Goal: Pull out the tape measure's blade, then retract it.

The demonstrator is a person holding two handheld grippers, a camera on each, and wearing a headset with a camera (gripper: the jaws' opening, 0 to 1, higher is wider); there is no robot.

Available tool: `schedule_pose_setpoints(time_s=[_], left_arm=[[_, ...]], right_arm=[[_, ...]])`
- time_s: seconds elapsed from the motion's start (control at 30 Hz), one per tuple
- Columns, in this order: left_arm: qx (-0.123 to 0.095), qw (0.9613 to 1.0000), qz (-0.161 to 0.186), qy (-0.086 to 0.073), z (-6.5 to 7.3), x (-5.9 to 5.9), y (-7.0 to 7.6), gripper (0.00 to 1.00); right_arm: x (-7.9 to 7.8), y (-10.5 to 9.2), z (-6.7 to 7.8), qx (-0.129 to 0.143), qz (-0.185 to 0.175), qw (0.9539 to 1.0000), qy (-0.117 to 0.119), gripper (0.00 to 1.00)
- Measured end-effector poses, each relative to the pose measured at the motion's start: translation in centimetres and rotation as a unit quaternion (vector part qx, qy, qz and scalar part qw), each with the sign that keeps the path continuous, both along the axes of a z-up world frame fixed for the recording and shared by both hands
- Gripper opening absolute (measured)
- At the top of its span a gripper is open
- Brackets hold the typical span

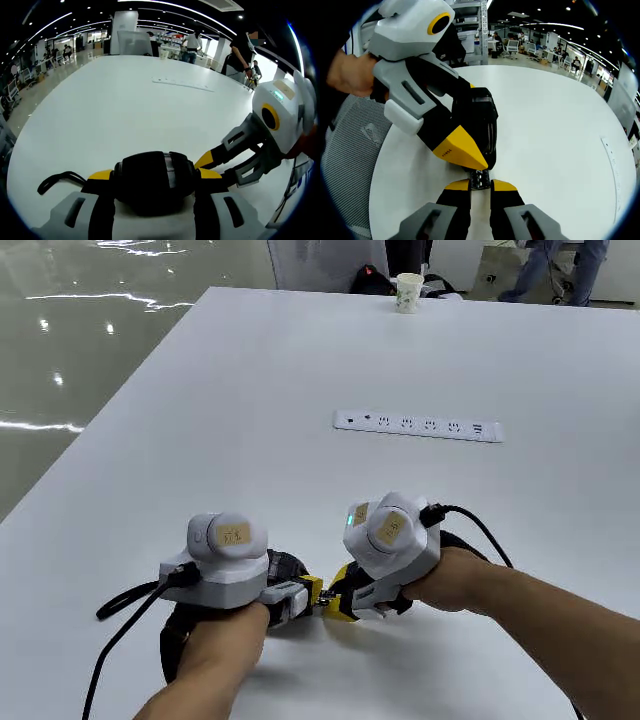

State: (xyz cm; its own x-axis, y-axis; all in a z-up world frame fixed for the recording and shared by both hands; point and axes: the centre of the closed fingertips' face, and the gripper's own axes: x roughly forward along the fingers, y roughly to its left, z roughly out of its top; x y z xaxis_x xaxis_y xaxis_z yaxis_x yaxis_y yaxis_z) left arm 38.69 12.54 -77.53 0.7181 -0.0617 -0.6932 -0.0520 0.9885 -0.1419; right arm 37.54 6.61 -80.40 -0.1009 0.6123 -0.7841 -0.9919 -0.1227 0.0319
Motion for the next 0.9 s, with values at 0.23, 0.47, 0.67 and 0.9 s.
schedule_pose_setpoints(time_s=[0.23, 0.47, 0.67, 0.9], left_arm=[[0.002, 1.0000, -0.001, 0.000, 0.0, 0.0, 0.0, 0.59], [0.004, 1.0000, -0.003, 0.000, 0.0, 0.1, 0.0, 0.59], [0.002, 1.0000, -0.008, 0.003, 0.0, 0.1, 0.0, 0.60], [0.004, 0.9999, -0.010, 0.003, 0.0, 0.1, 0.0, 0.61]], right_arm=[[-0.2, 0.8, 0.0, 0.004, 0.004, 1.0000, 0.000, 0.11], [-0.2, 1.0, -0.1, 0.006, 0.007, 1.0000, -0.002, 0.11], [-0.2, 1.1, -0.1, 0.006, 0.009, 0.9999, -0.002, 0.11], [-0.3, 1.1, -0.1, 0.007, 0.012, 0.9999, -0.005, 0.12]])
